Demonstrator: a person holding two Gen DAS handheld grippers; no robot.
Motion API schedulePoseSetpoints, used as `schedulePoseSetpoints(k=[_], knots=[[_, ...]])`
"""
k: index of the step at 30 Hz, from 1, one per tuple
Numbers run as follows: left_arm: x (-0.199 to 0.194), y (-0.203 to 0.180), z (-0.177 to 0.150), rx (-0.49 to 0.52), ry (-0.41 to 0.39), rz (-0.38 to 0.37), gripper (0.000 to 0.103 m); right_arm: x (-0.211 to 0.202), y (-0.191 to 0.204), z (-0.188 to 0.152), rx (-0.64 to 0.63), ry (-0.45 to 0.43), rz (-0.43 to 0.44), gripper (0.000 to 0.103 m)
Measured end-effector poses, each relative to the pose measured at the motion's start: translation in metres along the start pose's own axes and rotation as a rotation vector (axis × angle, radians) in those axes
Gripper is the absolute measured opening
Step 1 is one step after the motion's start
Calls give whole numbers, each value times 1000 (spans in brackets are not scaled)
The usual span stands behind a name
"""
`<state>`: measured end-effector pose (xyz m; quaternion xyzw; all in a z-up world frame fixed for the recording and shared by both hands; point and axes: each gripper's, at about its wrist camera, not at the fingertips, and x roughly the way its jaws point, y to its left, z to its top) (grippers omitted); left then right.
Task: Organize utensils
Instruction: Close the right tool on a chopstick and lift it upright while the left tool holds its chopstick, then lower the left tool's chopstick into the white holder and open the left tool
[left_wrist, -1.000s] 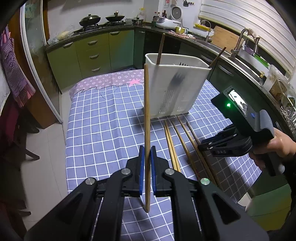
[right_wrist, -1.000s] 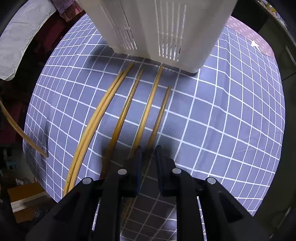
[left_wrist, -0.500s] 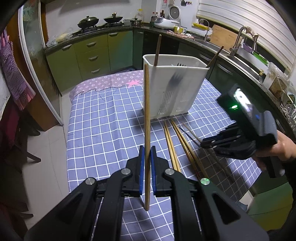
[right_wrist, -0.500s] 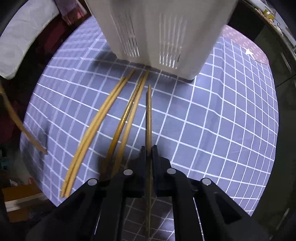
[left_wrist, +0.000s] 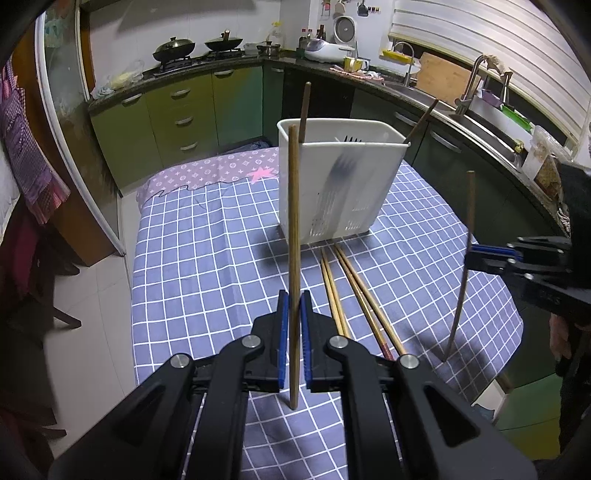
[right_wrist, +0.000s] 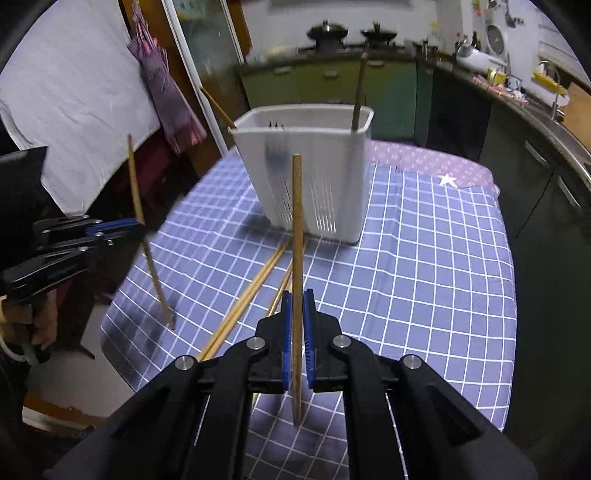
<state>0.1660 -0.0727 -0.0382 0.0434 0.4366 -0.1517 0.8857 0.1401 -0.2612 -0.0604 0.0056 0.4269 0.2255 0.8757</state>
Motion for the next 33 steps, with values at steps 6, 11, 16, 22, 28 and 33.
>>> schedulePoseSetpoints(k=[6,11,16,22,28,33], knots=[[-6,-6,5,11,-13,-1,7,-21,-5,-8,17,-74,-7,7],[-10,-13,13,30,-27,-4,7,-32,-6,-7,17,-99,-9,7],[-9,-18,20,35,-29,-11,7,-30,-7,-6,16,-102,-9,7],[-12,-23,32,44,-38,-24,7,-33,-8,-3,12,-108,-9,7],[-35,-29,66,54,-82,-62,7,-38,-8,-1,7,-117,-8,7],[-63,-36,108,66,-165,-77,7,-39,-9,-3,8,-118,-5,7]])
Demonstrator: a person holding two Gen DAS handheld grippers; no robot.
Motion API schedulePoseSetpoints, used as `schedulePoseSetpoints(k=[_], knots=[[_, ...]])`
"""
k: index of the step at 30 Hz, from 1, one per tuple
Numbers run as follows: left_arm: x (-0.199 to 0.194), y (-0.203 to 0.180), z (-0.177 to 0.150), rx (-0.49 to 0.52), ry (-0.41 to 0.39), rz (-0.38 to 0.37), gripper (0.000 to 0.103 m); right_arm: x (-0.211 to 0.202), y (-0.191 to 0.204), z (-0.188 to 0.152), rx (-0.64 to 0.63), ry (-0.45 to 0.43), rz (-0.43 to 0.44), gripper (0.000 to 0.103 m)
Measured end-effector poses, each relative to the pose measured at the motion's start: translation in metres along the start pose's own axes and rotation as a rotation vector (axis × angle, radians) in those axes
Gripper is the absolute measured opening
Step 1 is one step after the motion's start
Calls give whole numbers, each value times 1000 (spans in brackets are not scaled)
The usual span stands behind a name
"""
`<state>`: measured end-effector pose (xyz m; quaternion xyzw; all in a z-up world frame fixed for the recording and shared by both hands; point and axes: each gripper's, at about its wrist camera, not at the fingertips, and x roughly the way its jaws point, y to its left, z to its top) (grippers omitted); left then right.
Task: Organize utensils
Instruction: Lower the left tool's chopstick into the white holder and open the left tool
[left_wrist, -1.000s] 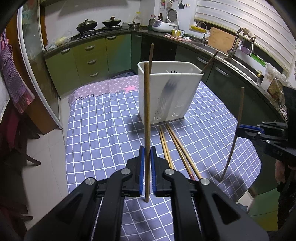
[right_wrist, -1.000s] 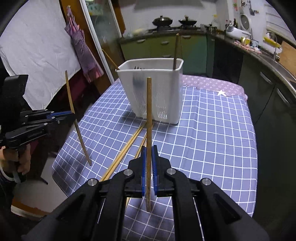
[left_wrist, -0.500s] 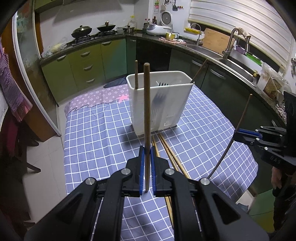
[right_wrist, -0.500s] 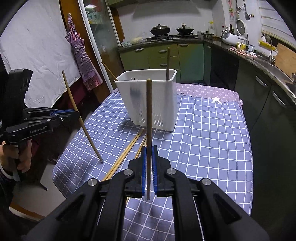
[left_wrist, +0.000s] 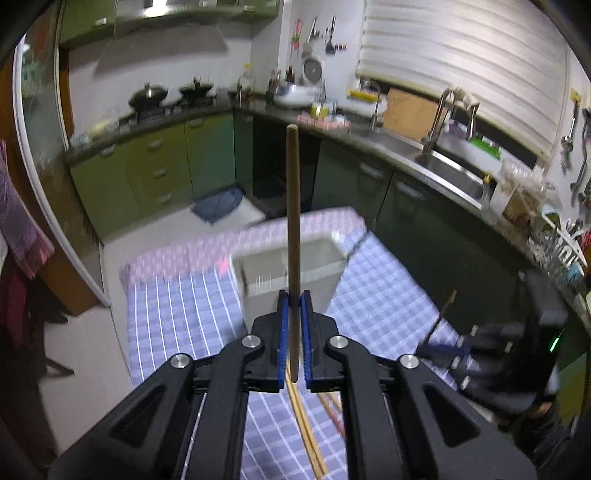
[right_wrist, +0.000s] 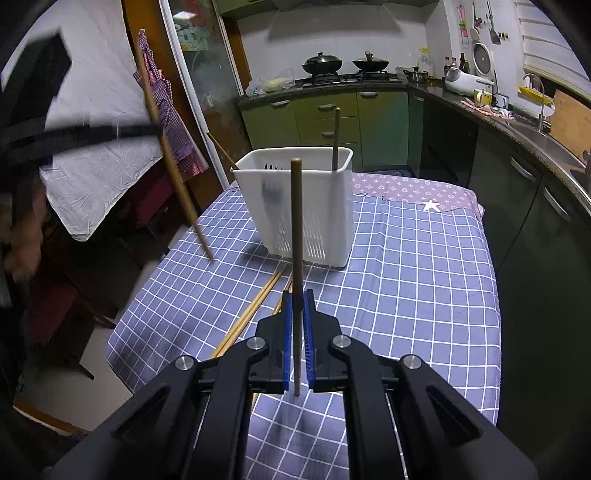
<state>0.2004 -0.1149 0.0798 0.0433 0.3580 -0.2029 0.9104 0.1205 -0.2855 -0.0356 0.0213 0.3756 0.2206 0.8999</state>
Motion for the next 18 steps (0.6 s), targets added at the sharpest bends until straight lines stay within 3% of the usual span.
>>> schedulePoseSetpoints(k=[4,8,13,18], knots=[[-13,-3,40,9,-105,19,7,1,-3,-2,4,-2,3,7],[-9,0,66,-6,-162,32,7,-1,-5,-2,6,-2,6,7],[17,2,74,-9,-144,75,7,-3,-5,-4,8,1,10,7],[62,11,62,-27,-64,98,7,-9,-3,0,2,-13,17,7]])
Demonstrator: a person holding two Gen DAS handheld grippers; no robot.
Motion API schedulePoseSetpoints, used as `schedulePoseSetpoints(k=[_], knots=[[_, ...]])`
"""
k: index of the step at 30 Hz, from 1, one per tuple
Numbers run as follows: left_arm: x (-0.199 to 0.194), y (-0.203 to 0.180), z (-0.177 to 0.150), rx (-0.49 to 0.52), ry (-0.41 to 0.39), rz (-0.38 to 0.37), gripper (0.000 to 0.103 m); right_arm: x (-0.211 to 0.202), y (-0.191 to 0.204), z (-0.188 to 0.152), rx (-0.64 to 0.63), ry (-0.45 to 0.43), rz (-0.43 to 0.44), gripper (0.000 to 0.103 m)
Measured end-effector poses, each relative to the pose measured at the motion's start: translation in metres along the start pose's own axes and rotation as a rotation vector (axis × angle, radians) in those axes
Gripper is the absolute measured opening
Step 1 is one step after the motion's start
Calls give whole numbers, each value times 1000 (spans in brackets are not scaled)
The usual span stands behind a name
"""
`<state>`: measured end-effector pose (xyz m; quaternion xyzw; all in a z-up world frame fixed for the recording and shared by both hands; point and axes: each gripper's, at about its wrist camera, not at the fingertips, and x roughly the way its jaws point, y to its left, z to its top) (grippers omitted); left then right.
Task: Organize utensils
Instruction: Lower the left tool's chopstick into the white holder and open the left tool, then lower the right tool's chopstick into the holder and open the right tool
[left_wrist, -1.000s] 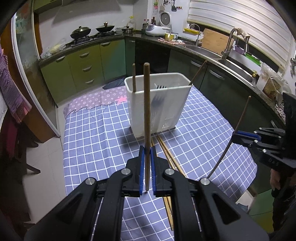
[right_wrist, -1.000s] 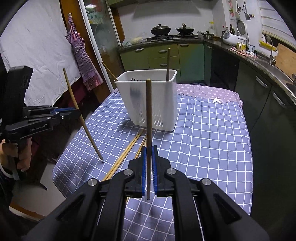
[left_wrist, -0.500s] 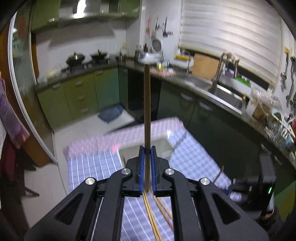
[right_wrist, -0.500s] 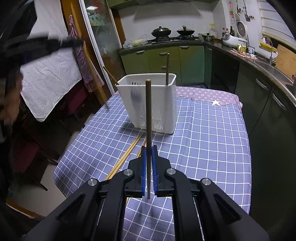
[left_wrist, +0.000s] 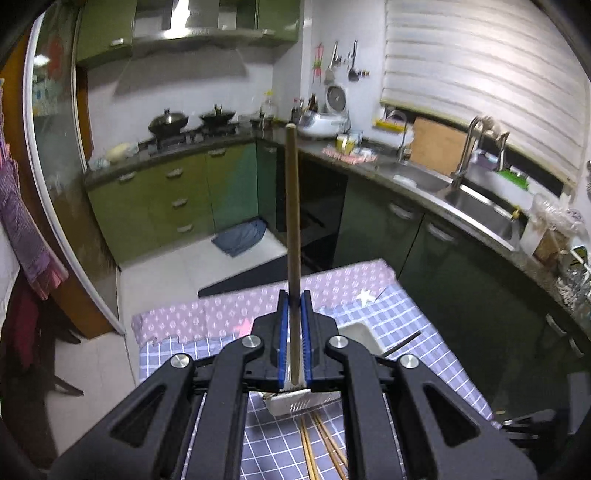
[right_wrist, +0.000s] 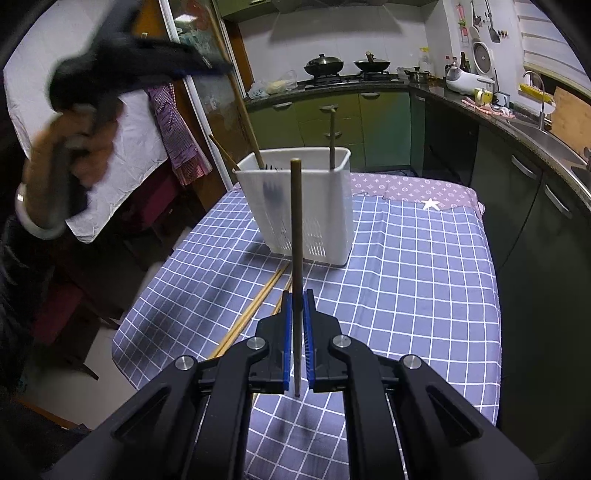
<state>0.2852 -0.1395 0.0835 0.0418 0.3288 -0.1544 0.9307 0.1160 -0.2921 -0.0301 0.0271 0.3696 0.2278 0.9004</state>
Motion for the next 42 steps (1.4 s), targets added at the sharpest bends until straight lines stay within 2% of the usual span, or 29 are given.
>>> schedulePoseSetpoints(k=[5,8,10,14,15,16,19,23,28,31,34,38,41,42], knots=[[41,2,-24,-6,106,9,7,-18,10,19,-20,-55,15,7],[46,2,-31,-9,136,2,16,-32,17,42,-36,-119,9,7],[39,4,-31,-20,126,-10,32,-42,24,60,-46,-169,14,7],[-2,7,-27,-24,48,-27,41,-62,35,100,-57,-290,27,7],[-12,9,-28,-26,32,-25,49,-66,36,112,-55,-333,19,7],[-25,11,-31,-30,12,-21,52,-69,36,120,-54,-359,12,7],[-48,16,-44,-22,-2,-7,52,-64,32,151,-31,-426,-31,7],[-56,25,-73,-34,61,-2,52,-22,17,173,9,-390,-107,7],[-52,38,-110,-80,144,-24,52,32,7,169,19,-290,-150,7],[-46,44,-120,-106,174,-34,52,54,8,163,6,-232,-174,7],[-42,49,-127,-139,176,-45,52,66,8,159,-13,-223,-187,7],[-36,46,-129,-143,173,-43,52,52,13,153,-23,-251,-172,11],[-28,41,-135,-135,185,-40,52,20,15,138,-19,-301,-146,16],[-23,39,-139,-129,200,-40,52,6,17,127,-22,-321,-145,21]])
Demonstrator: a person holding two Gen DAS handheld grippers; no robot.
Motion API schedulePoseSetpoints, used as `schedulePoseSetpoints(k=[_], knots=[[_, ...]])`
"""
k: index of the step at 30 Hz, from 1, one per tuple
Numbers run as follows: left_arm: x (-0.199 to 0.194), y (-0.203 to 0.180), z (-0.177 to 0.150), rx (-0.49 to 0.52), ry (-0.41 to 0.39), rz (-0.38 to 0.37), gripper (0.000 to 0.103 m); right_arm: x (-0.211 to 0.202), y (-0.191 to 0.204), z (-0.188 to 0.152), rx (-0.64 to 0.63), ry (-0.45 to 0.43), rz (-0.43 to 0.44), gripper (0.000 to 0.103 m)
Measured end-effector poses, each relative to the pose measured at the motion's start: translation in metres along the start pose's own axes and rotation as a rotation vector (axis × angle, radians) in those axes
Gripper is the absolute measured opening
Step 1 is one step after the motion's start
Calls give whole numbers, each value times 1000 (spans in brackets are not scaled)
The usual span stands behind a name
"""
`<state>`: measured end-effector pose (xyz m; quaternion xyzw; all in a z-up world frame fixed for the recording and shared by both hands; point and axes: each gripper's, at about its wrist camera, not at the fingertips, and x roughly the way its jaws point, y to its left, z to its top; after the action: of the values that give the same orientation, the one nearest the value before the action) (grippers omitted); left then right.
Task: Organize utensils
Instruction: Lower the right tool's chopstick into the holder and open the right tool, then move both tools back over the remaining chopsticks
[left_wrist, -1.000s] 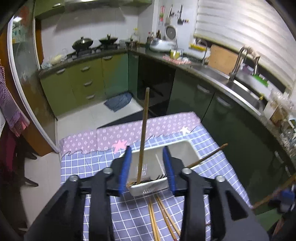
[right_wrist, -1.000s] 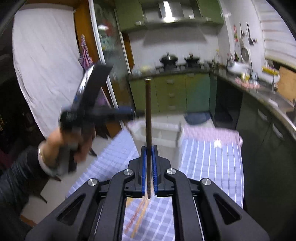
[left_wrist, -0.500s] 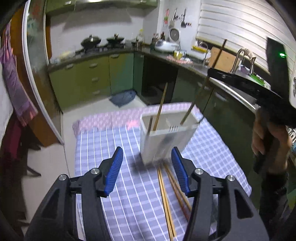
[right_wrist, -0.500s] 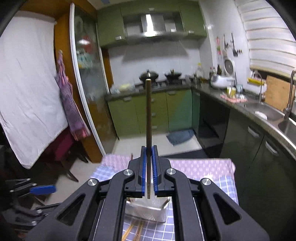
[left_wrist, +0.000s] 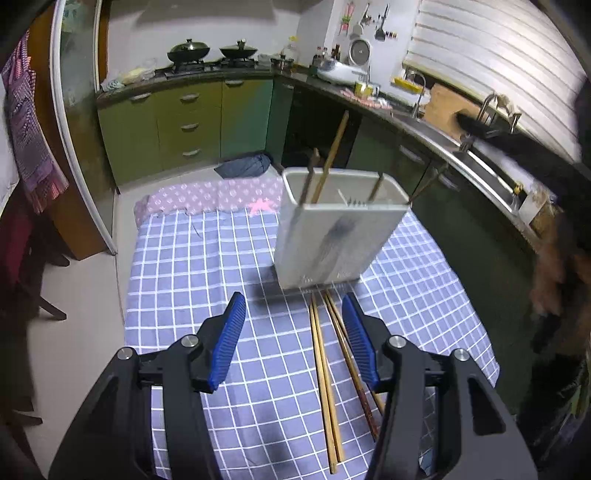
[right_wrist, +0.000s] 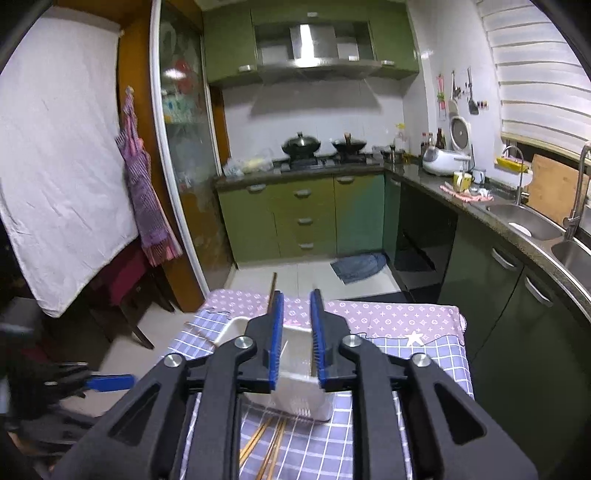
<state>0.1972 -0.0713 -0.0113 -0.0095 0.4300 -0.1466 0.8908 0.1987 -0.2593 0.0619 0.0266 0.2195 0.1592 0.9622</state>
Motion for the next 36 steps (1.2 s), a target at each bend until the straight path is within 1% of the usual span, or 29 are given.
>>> schedulePoseSetpoints(k=[1,2,3,4,6,7,8,9,10,11,12,13,16,19,23,24,30,36], knots=[[6,-3,-3,8,21,0,52,-14,0,-7,-7,-7,1,27],[16,-7,-7,17,52,-3,52,-25,0,-13,-13,-5,3,30],[27,-11,-11,28,92,-1,52,-34,-1,-25,-20,17,1,38],[35,-13,-14,35,123,-2,51,-38,-2,-37,-30,59,1,41],[60,-20,-20,44,217,-17,50,-40,-7,-58,-34,129,3,42],[71,-23,-21,44,257,-28,47,-37,-12,-73,-36,177,-11,42],[78,-24,-22,45,278,-29,45,-35,-17,-84,-39,215,-30,43],[86,-25,-23,40,300,-23,40,-31,-23,-94,-38,253,-40,43],[91,-27,-26,37,313,-18,38,-27,-26,-103,-34,289,-37,49],[100,-27,-27,34,339,-13,38,-19,-35,-114,-10,345,-18,56],[106,-27,-27,31,362,-10,37,-13,-43,-125,20,392,5,57],[112,-26,-30,26,385,-10,34,-6,-48,-132,33,436,23,59],[130,-28,-36,24,460,-11,29,10,-60,-150,64,518,60,59],[137,-30,-37,28,480,3,27,20,-60,-159,67,556,66,59],[146,-32,-37,50,497,30,26,37,-61,-156,89,578,76,59],[149,-33,-38,57,504,37,23,41,-62,-154,91,585,76,59],[164,-39,-40,71,537,55,19,49,-57,-155,76,605,74,59],[172,-43,-40,73,551,60,19,58,-50,-162,52,644,75,59]])
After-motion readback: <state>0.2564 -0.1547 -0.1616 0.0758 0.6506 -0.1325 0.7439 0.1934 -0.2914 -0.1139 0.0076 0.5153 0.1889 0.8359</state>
